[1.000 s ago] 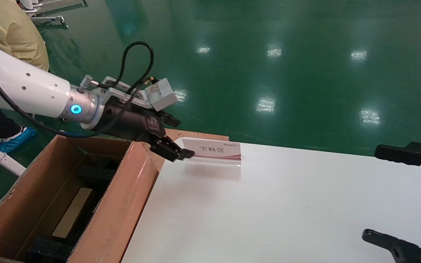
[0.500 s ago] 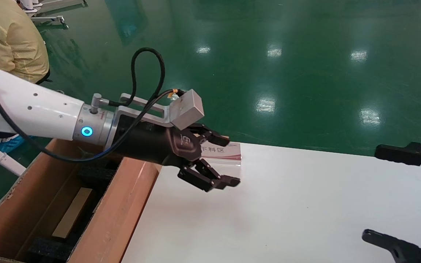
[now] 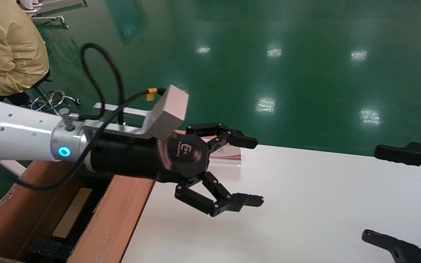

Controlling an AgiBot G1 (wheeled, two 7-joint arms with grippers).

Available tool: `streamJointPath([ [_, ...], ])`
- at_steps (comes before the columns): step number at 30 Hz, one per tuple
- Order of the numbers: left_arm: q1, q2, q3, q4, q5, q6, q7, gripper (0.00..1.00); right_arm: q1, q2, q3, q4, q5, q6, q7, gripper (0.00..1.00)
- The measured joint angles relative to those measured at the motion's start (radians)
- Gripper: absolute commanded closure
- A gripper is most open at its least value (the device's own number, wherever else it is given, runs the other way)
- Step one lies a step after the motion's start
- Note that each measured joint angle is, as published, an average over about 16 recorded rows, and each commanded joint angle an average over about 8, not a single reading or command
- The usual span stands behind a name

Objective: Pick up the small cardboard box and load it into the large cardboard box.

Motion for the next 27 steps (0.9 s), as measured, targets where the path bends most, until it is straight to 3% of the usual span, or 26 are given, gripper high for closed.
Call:
streamJointPath([
  [6,0.116,0.003,-0.159,-0.020,-0.055,0.052,0.062,0.00,0.000,-0.001,0.002,0.001,-0.001,-0.001,0.001,0.00],
  [12,0.182,0.005,-0.249,-0.031,-0.086,0.081,0.098,0.00,-0.001,-0.001,0.004,0.001,-0.003,-0.002,0.002,0.00],
  [27,0.201,0.006,-0.276,-0.035,-0.095,0.090,0.109,0.00,-0.001,-0.003,0.007,0.002,-0.005,-0.003,0.004,0.00],
])
